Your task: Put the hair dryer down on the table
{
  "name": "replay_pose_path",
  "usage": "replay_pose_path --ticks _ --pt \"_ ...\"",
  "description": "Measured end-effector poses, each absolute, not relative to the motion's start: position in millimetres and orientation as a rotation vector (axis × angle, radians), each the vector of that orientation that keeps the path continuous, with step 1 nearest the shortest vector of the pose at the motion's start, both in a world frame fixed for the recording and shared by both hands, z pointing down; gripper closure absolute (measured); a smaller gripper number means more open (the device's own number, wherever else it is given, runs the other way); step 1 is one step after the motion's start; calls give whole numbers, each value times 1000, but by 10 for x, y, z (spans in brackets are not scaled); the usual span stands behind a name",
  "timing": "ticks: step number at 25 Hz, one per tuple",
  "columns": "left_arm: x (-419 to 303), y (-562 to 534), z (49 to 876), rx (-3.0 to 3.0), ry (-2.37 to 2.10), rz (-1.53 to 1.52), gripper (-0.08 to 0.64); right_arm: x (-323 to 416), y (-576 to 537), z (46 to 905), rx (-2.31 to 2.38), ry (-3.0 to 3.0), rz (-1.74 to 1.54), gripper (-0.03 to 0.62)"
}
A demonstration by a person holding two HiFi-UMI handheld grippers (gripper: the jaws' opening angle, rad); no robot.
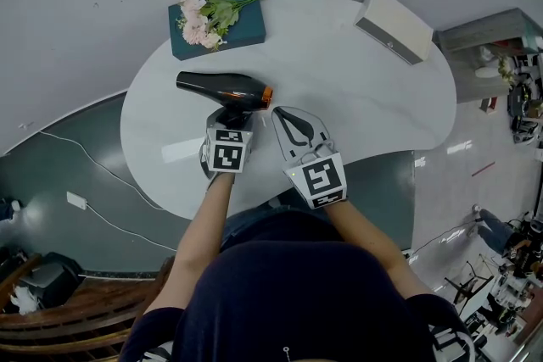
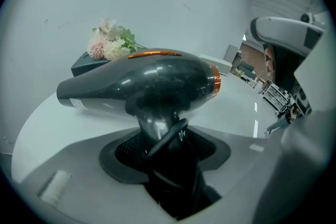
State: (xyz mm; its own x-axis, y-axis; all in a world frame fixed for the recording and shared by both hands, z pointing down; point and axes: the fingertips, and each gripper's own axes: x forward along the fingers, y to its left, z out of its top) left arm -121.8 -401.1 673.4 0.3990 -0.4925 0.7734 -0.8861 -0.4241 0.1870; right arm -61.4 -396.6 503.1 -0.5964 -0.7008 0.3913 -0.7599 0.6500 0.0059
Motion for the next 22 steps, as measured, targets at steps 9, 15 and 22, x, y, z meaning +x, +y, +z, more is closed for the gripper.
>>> replay_pose_path --ticks 9,15,22 --pt "-1211 -4025 6892 1985 -1130 961 314 -557 -3929 4994 1167 -2515 224 580" --pt "-1265 -4025 6607 2078 -1103 898 253 -551 -3889 4901 1165 -2546 204 580" --pt "-1477 -4015 5591 2258 -1382 719 368 -552 -3824 4683 1168 -2619 225 580"
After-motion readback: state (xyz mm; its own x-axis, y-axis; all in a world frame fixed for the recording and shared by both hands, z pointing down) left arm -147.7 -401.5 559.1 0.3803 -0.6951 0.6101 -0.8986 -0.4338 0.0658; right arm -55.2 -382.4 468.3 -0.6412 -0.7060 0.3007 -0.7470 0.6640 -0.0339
